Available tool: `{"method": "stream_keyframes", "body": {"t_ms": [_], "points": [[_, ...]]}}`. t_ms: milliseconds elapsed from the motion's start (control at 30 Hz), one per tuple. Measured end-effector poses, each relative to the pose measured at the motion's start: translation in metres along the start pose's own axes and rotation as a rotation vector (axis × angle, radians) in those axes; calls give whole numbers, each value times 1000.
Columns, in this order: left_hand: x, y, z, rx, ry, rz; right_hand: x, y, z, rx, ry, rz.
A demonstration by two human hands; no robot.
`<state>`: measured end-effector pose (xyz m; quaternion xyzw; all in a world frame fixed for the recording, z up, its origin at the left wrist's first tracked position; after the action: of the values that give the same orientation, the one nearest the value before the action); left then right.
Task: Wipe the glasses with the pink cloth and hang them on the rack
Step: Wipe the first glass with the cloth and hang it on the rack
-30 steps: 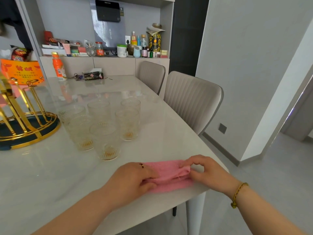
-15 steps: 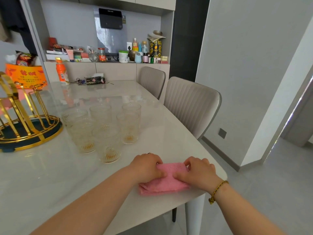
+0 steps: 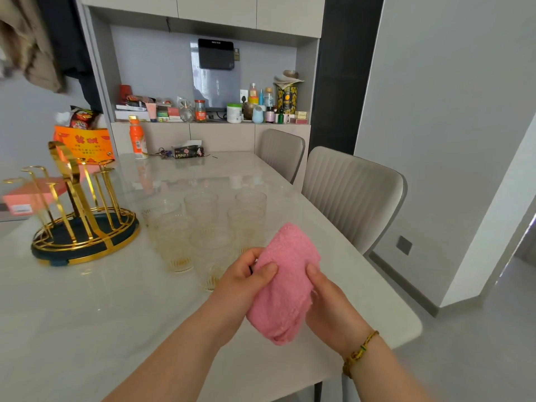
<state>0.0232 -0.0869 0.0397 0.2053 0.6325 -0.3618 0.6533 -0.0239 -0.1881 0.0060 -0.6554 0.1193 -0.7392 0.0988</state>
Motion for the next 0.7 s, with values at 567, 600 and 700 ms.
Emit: {"method": "stream_keyframes", "body": {"t_ms": [567, 600, 700], "points": [[16, 114, -19, -517, 82, 614, 38, 5, 19, -669, 310, -296], [19, 114, -12, -487, 105, 628, 36, 5, 20, -660, 303, -318], [26, 115, 5, -428, 122, 639, 28, 5, 25, -628, 298, -359]]}}
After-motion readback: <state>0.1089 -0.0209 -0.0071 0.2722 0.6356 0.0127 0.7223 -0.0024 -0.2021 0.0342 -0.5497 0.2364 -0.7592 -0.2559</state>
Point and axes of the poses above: each hand's wrist, its own z-axis towards the middle knuckle, its own y-axis out of the back of the hand, x = y × z, the point moved 7 cm from there along z, towards the middle knuckle, and after that the axes turned 8 degrees about x, right-handed, at the moved point
